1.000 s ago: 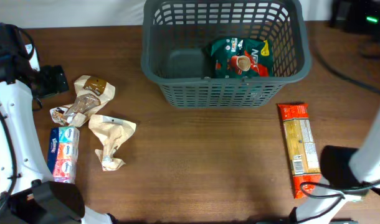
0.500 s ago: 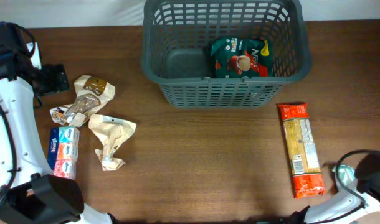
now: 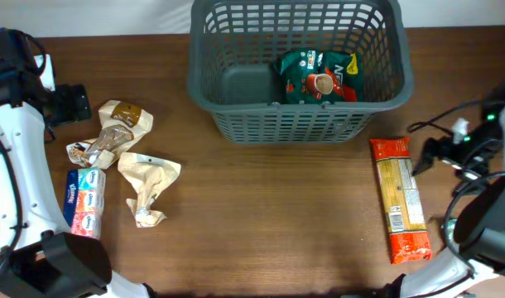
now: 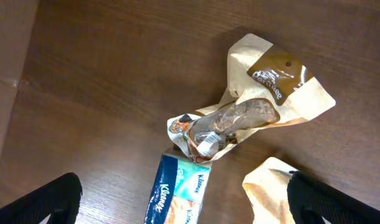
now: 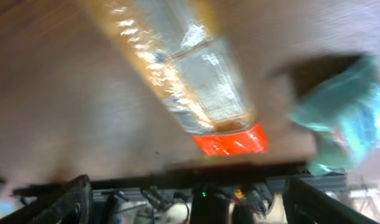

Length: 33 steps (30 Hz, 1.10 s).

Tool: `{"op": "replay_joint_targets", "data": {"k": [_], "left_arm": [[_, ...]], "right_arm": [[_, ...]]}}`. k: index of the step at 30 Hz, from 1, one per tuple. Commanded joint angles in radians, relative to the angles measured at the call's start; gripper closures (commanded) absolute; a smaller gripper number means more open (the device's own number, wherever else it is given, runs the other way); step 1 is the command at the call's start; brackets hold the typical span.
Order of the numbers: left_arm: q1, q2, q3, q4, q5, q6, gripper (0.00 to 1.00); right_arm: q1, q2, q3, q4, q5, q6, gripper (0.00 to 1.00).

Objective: Pack container
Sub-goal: 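Grasp the red-topped spaghetti pack with the right gripper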

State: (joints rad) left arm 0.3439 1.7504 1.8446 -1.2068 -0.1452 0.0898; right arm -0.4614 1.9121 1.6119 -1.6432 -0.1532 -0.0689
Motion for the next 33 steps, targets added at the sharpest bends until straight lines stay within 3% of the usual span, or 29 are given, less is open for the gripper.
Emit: {"op": "replay_joint_targets", "data": {"k": [1, 11, 20, 33], "left_arm": [[0.006, 0.006, 0.000, 0.002, 0.011, 0.027, 0.01], [0.006, 0.006, 0.000, 0.003, 0.011, 0.056, 0.01], [0.006, 0.007, 0.000, 0.003, 0.011, 0.062, 0.01], [0.006, 0.007, 0.000, 0.002, 0.011, 0.062, 0.01]], "right_arm": [[0.077, -0.049, -0.090, 0.066, -0.050, -0.060, 0.05], [0.152, -0.049, -0.217, 0.336, -0.037, -0.194, 0.05], [0.152, -0.047, -0.252, 0.483, 0.000, -0.193, 0.05], [0.152, -0.047, -0.506, 0.638, 0.003, -0.185, 0.04]]}}
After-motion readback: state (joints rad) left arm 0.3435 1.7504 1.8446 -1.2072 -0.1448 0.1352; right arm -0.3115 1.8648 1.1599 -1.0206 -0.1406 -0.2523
